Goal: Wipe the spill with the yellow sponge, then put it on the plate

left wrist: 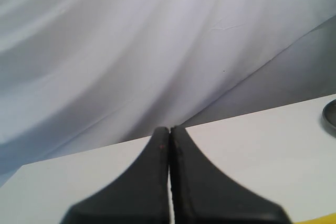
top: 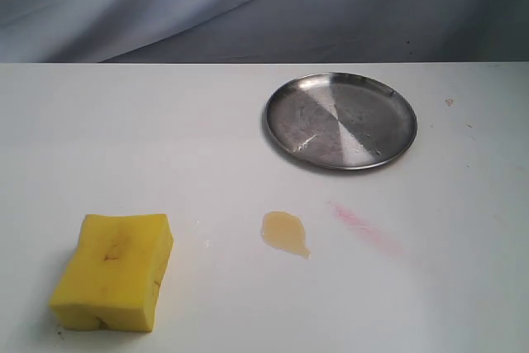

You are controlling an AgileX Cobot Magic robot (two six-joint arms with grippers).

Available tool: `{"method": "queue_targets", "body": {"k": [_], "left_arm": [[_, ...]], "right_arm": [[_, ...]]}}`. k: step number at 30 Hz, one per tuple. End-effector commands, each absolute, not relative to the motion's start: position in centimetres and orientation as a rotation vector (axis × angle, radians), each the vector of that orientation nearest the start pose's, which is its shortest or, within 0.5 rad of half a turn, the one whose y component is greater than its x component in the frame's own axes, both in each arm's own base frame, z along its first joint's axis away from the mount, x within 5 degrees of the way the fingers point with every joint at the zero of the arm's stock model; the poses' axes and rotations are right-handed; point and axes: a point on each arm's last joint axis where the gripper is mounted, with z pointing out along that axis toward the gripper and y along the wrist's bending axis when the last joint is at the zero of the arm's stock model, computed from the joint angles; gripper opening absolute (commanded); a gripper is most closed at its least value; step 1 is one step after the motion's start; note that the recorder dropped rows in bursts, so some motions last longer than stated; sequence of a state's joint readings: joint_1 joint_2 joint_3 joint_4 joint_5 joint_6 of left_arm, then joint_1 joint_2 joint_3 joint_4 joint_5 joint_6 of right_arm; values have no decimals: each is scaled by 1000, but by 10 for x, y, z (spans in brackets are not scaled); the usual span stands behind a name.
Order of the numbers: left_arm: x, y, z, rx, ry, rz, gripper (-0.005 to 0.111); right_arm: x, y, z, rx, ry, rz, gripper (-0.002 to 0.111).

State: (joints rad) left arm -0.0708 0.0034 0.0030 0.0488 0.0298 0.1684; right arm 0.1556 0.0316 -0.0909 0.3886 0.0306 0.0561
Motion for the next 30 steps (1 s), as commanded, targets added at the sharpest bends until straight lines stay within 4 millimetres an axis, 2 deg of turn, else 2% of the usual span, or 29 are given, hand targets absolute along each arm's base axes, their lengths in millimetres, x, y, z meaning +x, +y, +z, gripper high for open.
{"method": "queue_targets", "body": {"k": [1,3,5,9,13,17,21,26,30], "left_arm": [[56,-4,211,203,1493,107,0],[56,-4,211,203,1493,107,0],[56,-4,211,203,1493,107,0],[56,-4,211,203,1493,107,0],[56,-4,211,203,1493,107,0],[56,-4,211,203,1493,107,0],[56,-4,211,203,1493,107,0],[56,-4,211,203,1493,107,0],[56,-4,211,203,1493,107,0]], "right_arm": [[68,18,268,143,1657,482,0],[82,25,285,46,1782,454,0],[97,35,293,-100,1888,446,0],[133,67,310,-353,2018,629,0],[164,101,312,-497,2097,740,0],[188,146,296,-630,2159,767,0],[200,198,275,-773,2223,810,0],[205,264,246,-929,2300,862,0],[201,320,224,-1110,2297,875,0]]}}
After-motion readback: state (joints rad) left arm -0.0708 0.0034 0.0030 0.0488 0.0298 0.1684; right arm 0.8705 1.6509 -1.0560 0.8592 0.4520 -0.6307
